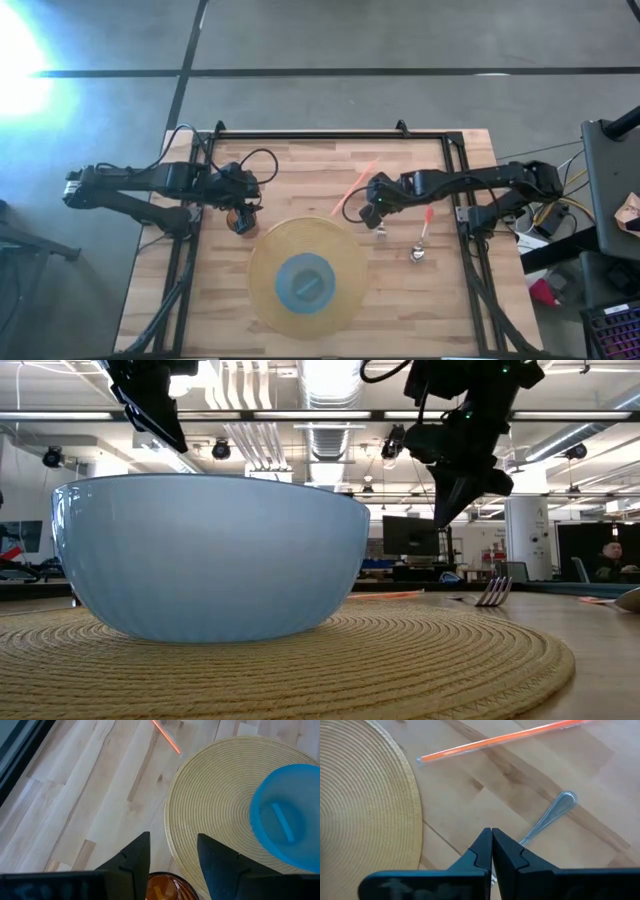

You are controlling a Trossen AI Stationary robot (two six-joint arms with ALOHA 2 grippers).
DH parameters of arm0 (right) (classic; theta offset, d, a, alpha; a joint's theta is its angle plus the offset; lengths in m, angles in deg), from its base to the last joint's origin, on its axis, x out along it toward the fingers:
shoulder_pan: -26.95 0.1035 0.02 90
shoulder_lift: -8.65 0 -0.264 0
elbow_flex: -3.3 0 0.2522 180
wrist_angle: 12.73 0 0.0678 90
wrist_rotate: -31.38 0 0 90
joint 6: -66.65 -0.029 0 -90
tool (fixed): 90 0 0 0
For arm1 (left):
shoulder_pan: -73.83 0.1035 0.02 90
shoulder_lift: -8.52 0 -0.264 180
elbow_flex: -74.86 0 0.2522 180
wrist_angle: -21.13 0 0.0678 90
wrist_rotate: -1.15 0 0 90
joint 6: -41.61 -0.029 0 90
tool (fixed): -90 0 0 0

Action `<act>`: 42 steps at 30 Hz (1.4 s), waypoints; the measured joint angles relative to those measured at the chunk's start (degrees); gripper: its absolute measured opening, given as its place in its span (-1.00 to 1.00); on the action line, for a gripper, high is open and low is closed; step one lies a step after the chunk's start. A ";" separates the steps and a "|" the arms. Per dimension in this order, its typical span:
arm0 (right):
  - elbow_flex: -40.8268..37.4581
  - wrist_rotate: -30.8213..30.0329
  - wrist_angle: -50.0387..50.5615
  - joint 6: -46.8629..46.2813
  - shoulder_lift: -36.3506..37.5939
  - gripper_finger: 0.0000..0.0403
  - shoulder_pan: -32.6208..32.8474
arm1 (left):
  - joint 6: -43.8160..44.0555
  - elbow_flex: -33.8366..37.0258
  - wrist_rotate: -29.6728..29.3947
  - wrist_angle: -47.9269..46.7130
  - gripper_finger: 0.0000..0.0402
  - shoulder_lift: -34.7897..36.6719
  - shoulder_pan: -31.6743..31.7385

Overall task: Pick & Place Utensil
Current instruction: Put the silver fork into the blue bowl on the brown mat

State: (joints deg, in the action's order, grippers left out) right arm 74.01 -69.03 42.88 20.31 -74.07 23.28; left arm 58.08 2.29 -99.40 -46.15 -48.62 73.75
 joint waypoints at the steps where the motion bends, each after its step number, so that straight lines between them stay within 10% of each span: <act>1: 0.13 0.43 -0.03 0.64 -0.13 -0.96 -0.25 | -0.02 0.00 0.00 0.00 -0.23 0.00 0.00; 28: 0.25 2.12 6.30 -5.93 -0.41 -0.28 -8.33 | -1.55 0.00 0.16 0.00 -0.23 0.00 -0.01; 42: -2.78 2.95 5.56 -12.00 -0.43 -0.34 -6.32 | -1.52 0.00 0.13 -0.01 -0.23 -0.01 -0.01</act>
State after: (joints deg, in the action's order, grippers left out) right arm 71.24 -66.08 48.43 8.31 -74.50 16.95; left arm 56.55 2.29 -99.26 -46.16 -48.63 73.75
